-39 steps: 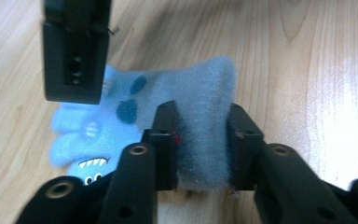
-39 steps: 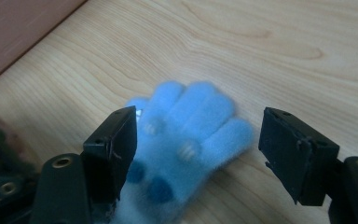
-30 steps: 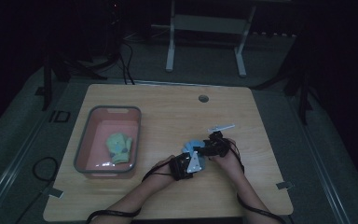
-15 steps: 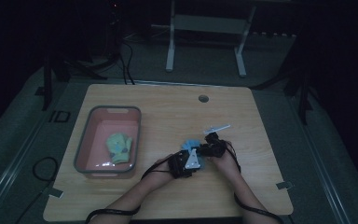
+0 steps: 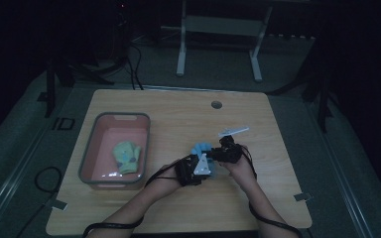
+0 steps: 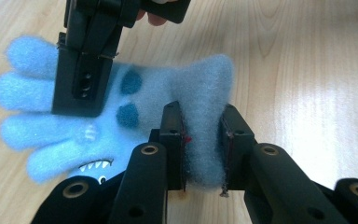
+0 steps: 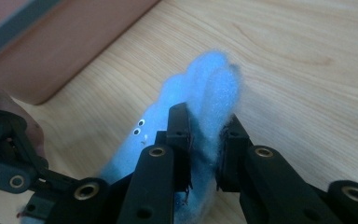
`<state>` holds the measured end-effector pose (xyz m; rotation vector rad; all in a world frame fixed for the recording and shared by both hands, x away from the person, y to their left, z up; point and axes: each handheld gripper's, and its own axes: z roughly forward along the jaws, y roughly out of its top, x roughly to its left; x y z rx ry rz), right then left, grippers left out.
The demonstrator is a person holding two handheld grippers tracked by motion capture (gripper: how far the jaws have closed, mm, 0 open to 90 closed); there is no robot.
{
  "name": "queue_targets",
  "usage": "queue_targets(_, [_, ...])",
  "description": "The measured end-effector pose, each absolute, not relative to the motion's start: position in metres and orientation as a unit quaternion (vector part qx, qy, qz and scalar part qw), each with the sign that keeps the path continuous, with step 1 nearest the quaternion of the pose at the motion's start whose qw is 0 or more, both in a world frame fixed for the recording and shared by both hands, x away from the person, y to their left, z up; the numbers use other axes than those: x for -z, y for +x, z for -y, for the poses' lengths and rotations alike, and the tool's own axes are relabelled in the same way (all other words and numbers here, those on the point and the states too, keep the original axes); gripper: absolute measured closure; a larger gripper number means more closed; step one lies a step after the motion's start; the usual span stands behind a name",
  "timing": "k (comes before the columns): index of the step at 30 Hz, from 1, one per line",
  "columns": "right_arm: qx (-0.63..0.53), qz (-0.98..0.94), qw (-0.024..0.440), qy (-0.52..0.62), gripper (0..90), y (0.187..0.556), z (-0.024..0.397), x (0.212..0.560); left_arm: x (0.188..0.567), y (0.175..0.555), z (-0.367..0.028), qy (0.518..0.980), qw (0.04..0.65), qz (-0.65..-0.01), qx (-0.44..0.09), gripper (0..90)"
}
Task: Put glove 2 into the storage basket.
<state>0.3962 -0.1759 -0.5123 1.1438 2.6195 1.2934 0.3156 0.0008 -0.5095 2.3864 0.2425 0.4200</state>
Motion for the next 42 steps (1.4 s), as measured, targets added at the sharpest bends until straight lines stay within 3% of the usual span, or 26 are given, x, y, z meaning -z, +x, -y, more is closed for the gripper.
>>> queue_targets(16, [-0.438, -0.834, -0.012, 0.335, 78.9, 0.39, 0.156, 0.481, 0.463, 0.304, -0.033, 0.927, 0.323, -0.08, -0.174, 75.6])
queue_targets(33, [-0.447, -0.84, -0.02, 0.307, 78.9, 0.397, 0.115, 0.463, 0.447, 0.302, -0.069, 0.926, 0.313, -0.097, -0.189, 75.6])
queue_targets(42, [-0.449, -0.847, -0.021, 0.283, 78.8, 0.404, 0.073, 0.451, 0.443, 0.302, -0.102, 0.923, 0.308, -0.121, -0.197, 75.6])
